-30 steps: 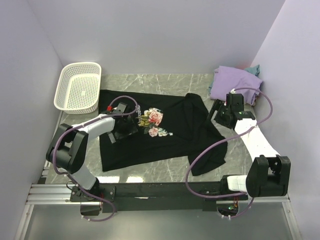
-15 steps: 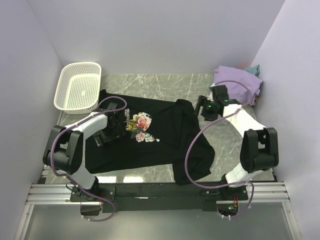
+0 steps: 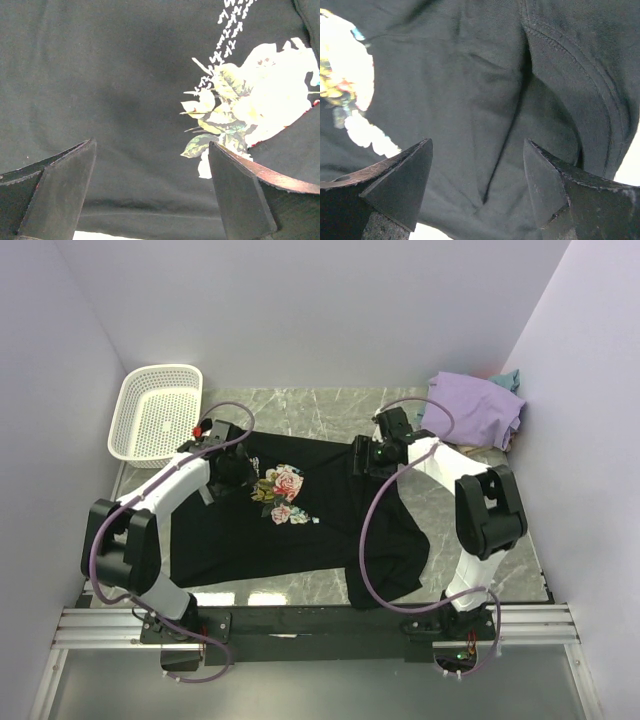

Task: Fold and stack the t-shirts
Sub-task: Flatten the tshirt out

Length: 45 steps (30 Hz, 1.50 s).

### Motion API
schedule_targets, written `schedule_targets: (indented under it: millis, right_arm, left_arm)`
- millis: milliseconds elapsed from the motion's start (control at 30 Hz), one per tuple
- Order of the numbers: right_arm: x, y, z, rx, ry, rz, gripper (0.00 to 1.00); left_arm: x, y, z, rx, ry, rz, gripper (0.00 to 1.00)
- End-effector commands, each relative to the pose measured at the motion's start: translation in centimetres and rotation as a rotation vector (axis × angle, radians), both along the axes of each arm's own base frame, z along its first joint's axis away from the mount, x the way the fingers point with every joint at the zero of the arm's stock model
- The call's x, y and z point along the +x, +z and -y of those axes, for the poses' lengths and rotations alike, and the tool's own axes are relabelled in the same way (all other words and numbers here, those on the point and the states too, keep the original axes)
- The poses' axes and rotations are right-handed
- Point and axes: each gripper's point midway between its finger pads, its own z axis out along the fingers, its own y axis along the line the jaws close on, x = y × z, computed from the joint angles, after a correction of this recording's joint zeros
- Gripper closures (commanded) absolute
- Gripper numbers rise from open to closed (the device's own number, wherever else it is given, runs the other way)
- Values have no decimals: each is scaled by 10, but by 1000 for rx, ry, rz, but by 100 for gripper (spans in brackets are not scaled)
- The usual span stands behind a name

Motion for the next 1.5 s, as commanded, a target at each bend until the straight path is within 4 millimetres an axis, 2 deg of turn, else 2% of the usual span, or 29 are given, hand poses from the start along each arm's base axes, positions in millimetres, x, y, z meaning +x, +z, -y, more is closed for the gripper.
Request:
schedule_targets:
  millis: [0, 67, 133, 267, 333, 567, 733, 867, 900, 967, 1033, 1067, 1200, 1333, 1467]
  right_arm:
    - [17, 3, -8, -110, 20, 57, 21]
    - [22, 6, -11, -168, 20, 74, 20]
    - [25, 2, -13, -248, 16, 96, 20]
    - [37, 11, -15, -409, -29, 173, 18]
    - [40, 4, -13, -504, -49, 180, 18]
    - [49, -2, 0, -767, -134, 232, 28]
    - [54, -8, 7, -809, -170, 249, 30]
    - [56, -9, 5, -815, -165, 249, 32]
    - [57, -12, 5, -824, -168, 248, 39]
    - [59, -12, 5, -825, -165, 249, 45]
    - [59, -15, 3, -819, -153, 243, 69]
    - [60, -17, 3, -816, -154, 242, 78]
    - [60, -17, 3, -792, -163, 239, 100]
    - [61, -10, 11, -761, -187, 243, 100]
    - [71, 11, 36, -718, -254, 250, 100]
  left_arm:
    - [11, 1, 6, -19, -26, 27, 1]
    - [12, -3, 6, -12, -26, 16, 1]
    - [12, -5, 6, -9, -26, 12, 0]
    - [14, -7, 5, 2, -34, 11, 0]
    - [15, -8, 4, 8, -33, 11, 1]
    - [19, -9, 6, 9, -54, 13, 1]
    - [20, -8, 6, 9, -61, 21, 0]
    - [20, -10, 6, 14, -65, 15, 0]
    - [21, -10, 6, 14, -65, 15, 1]
    - [21, -11, 6, 15, -66, 14, 1]
    - [20, -12, 6, 17, -68, 9, 1]
    - [20, -12, 6, 17, -67, 11, 1]
    - [19, -14, 4, 26, -64, 5, 1]
    - [19, -17, 1, 38, -61, -1, 1]
    - [20, -23, 1, 43, -62, -10, 1]
